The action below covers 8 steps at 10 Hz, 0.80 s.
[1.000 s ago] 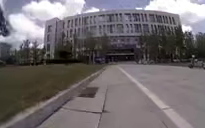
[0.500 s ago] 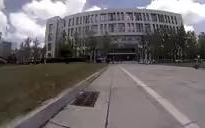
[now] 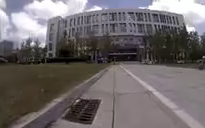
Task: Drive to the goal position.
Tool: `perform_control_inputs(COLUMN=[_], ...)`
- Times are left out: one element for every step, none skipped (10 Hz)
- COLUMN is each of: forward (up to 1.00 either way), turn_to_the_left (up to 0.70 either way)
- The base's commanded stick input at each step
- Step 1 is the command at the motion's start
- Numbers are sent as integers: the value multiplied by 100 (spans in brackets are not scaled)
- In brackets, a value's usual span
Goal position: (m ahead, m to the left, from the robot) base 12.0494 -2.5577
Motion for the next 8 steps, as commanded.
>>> perform_control_inputs(forward=[70, 70, 70, 70, 70, 70, 70, 70], turn_to_the_left=[-23, -22, -17, -11, -8, -6, -1, 0])
